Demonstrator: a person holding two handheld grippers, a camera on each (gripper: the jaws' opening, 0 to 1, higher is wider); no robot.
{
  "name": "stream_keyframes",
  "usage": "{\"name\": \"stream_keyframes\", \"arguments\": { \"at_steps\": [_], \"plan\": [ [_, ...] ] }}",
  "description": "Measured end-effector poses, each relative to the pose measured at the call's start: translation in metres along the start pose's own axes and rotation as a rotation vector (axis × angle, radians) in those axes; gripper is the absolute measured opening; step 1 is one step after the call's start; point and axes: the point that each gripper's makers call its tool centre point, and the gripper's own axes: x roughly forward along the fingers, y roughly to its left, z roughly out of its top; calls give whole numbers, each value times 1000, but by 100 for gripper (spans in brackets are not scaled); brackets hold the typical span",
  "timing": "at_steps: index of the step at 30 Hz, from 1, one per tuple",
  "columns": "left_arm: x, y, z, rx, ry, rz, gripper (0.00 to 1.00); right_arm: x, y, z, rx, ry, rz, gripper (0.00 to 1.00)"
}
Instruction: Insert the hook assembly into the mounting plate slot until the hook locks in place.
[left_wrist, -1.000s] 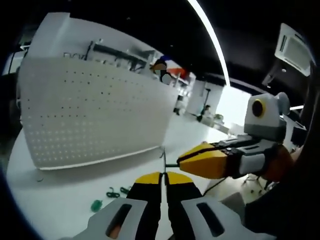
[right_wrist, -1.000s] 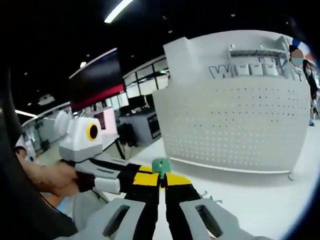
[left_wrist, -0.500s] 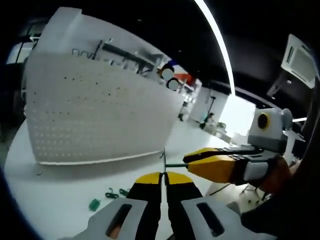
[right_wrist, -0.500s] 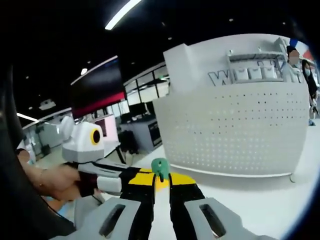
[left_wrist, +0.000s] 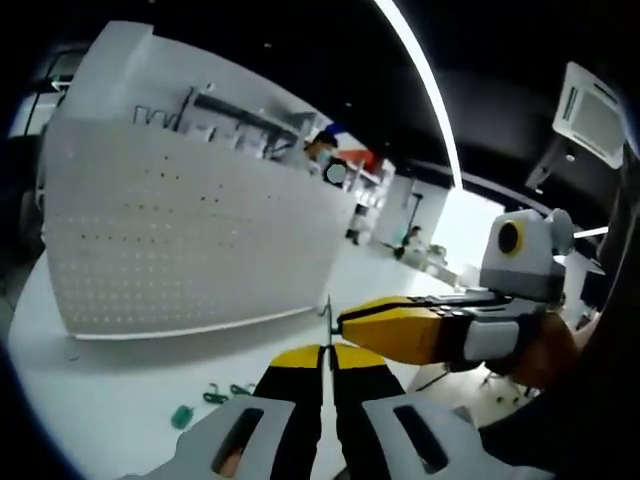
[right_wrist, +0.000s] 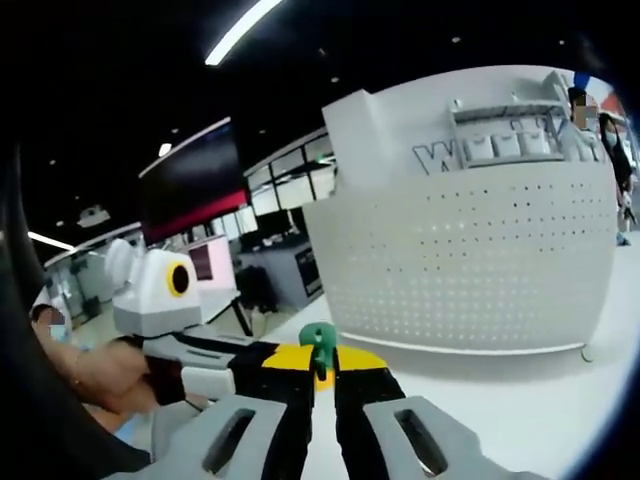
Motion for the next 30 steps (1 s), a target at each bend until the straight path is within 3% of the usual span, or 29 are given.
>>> {"name": "stream_keyframes", "arguments": {
  "at_steps": [11,16,30],
  "plan": [
    [-5,1,2,11,-2,24,2,1,5,0,72,-3,18,2],
    [-8,1,0,-2,2,29,2,1,8,-2,51,10,24,1],
    [-10,4,-16,74,59,23,9,6,13,-15,11,65,49,0]
  ]
}}
